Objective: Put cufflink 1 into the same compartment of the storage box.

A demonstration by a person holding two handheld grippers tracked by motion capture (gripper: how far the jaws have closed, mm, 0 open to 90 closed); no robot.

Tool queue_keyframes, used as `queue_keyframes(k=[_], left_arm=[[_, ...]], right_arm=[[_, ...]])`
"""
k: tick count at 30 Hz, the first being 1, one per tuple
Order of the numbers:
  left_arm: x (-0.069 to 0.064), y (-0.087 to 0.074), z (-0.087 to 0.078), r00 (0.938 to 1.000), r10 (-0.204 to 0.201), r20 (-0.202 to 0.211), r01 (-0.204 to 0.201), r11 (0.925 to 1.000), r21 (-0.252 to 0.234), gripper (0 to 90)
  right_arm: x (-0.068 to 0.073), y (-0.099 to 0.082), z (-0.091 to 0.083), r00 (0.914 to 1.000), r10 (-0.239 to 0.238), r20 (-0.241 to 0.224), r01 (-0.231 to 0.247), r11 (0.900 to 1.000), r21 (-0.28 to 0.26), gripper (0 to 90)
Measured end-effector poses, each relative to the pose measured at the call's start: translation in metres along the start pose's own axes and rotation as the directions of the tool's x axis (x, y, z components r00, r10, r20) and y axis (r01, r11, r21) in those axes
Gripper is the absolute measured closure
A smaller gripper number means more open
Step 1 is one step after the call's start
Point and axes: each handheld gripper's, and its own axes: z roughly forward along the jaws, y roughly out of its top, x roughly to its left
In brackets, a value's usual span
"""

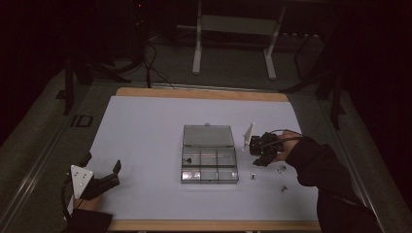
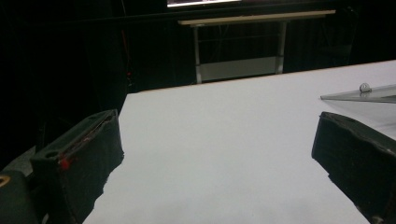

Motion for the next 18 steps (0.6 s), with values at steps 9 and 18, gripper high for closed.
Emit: queue_keyframes(k=[9, 18], left_arm=[[0.0, 0.0, 0.0, 1.0, 0.005, -0.004, -0.005, 1.0, 0.004, 2.9], [0.0, 0.0, 0.0, 1.0, 0.0, -0.007, 0.0, 1.0, 0.002, 2.9]], right_arm=[[0.002, -0.028, 0.006, 0.9997, 0.022, -0.007, -0.022, 0.9997, 0.006, 64.7], [0.005, -0.062, 0.014, 0.9973, 0.07, -0.022, -0.07, 0.9974, 0.02, 64.6]])
